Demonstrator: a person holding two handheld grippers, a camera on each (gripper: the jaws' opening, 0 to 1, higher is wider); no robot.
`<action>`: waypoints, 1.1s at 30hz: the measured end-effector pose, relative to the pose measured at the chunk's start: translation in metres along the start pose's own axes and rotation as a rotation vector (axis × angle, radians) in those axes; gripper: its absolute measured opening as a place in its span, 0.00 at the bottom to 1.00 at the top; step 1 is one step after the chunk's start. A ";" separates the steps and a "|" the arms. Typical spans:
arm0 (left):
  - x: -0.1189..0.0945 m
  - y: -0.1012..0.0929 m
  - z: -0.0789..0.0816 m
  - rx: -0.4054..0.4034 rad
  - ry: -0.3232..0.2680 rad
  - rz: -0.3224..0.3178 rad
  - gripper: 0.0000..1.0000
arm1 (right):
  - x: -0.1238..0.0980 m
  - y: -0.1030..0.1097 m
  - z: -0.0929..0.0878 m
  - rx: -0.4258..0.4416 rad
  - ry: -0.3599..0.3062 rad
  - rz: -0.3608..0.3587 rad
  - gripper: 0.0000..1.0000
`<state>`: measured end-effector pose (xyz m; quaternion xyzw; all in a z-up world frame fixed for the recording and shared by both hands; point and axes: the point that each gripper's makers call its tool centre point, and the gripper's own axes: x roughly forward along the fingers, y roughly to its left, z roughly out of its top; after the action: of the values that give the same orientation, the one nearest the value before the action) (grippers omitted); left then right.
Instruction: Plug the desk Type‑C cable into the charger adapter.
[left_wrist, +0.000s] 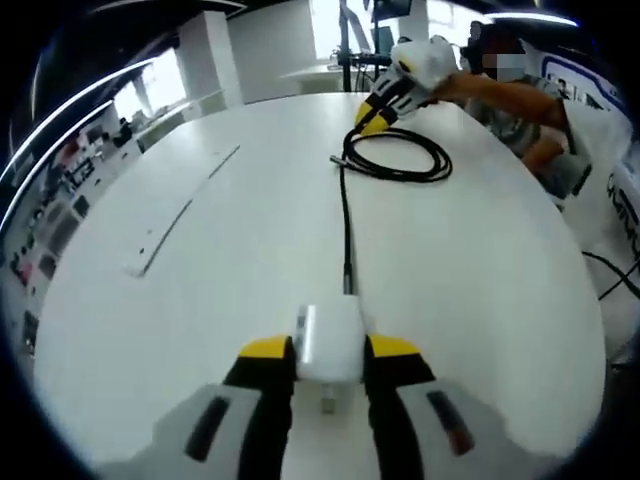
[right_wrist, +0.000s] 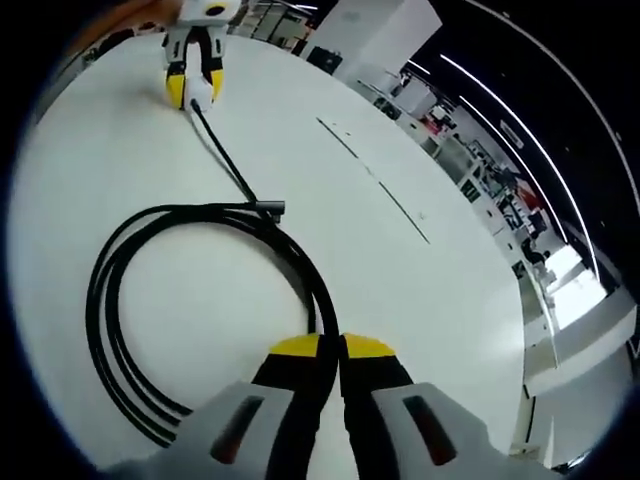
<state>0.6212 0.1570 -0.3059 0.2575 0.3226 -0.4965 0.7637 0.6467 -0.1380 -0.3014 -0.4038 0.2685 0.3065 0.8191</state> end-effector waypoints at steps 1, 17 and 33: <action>0.001 0.002 0.000 -0.005 0.000 -0.004 0.26 | 0.001 -0.002 0.000 -0.003 0.006 -0.002 0.05; 0.008 0.032 0.005 -0.031 0.038 0.005 0.26 | 0.028 -0.023 0.001 0.043 0.037 -0.038 0.05; 0.009 0.036 0.008 -0.004 0.022 0.035 0.27 | 0.031 -0.030 0.005 0.029 0.031 -0.053 0.05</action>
<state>0.6589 0.1589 -0.3049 0.2668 0.3274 -0.4797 0.7691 0.6899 -0.1397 -0.3051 -0.4034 0.2749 0.2746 0.8284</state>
